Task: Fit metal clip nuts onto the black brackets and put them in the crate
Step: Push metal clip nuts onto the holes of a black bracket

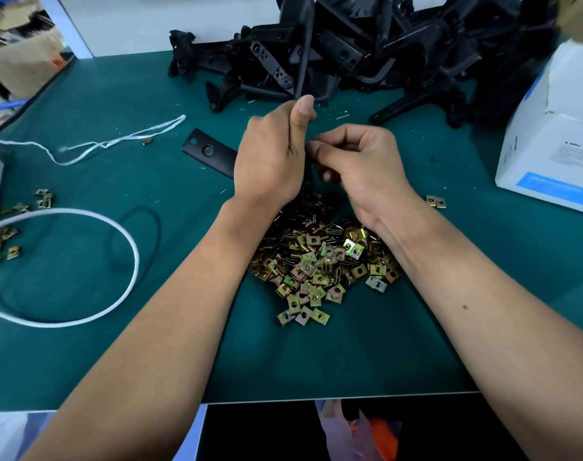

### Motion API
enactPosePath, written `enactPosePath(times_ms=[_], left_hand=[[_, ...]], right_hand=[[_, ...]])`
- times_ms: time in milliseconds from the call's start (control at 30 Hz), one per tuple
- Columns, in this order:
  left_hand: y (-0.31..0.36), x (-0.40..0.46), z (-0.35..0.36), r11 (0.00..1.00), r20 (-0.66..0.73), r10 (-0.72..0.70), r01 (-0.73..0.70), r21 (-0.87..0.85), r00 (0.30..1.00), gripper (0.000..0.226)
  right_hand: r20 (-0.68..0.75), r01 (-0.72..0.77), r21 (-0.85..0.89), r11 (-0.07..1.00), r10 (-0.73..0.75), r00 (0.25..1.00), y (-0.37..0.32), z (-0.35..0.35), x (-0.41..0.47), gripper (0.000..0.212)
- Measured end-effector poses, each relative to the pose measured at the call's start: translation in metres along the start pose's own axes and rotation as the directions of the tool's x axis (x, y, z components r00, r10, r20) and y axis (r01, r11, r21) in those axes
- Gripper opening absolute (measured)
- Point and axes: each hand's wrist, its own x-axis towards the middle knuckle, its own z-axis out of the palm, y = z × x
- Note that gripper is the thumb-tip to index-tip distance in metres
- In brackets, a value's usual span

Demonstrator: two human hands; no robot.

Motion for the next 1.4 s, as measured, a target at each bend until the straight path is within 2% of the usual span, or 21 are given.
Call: enactPosePath(times_ms=[167, 333, 400, 500, 600, 733, 833, 933, 1300, 1400], left_hand=[[0.003, 0.0, -0.001, 0.999, -0.013, -0.021, 0.021, 0.03, 1.0, 0.073], [0.001, 0.002, -0.001, 0.998, 0.016, -0.037, 0.036, 0.056, 0.999, 0.078], [0.0, 0.002, -0.003, 0.998, 0.038, -0.002, 0.0, 0.061, 0.999, 0.072], [-0.002, 0.003, -0.011, 0.997, 0.098, 0.078, -0.08, 0.02, 0.992, 0.055], [-0.008, 0.005, -0.027, 0.996, 0.17, 0.094, -0.093, -0.015, 0.981, 0.05], [-0.018, 0.004, -0.035, 0.988, 0.321, 0.121, -0.144, 0.05, 0.939, 0.062], [-0.018, 0.001, -0.029, 0.997, 0.319, 0.082, -0.08, -0.021, 0.944, 0.072], [-0.017, 0.0, -0.024, 0.992, 0.319, 0.083, -0.048, -0.115, 0.944, 0.071], [-0.015, -0.002, -0.018, 0.995, 0.28, 0.058, -0.033, -0.096, 0.958, 0.088], [-0.018, -0.001, -0.019, 0.995, 0.314, 0.032, -0.001, -0.1, 0.949, 0.079]], right_hand=[[0.009, 0.035, -0.017, 0.999, -0.034, 0.999, -0.001, 0.005, -0.002, 0.012], [-0.006, -0.06, 0.01, 0.998, 0.06, 0.998, 0.002, 0.003, -0.003, 0.002], [0.003, -0.114, -0.006, 0.994, 0.114, 0.994, 0.002, 0.002, -0.003, 0.006], [0.039, -0.165, 0.003, 0.986, 0.164, 0.986, -0.002, 0.0, -0.003, 0.015], [-0.039, -0.161, 0.018, 0.987, 0.161, 0.986, -0.007, -0.006, -0.002, 0.015], [-0.115, -0.139, 0.035, 0.99, 0.142, 0.983, -0.012, -0.012, -0.002, 0.014], [-0.124, -0.139, 0.012, 0.99, 0.139, 0.982, -0.013, -0.012, -0.002, 0.013], [-0.139, -0.138, -0.021, 0.99, 0.134, 0.981, -0.013, -0.013, -0.001, 0.016], [-0.098, -0.082, -0.106, 0.991, 0.072, 0.993, -0.011, -0.013, 0.0, 0.032], [-0.057, -0.023, -0.205, 0.978, 0.011, 0.998, -0.01, -0.015, 0.002, 0.028]])
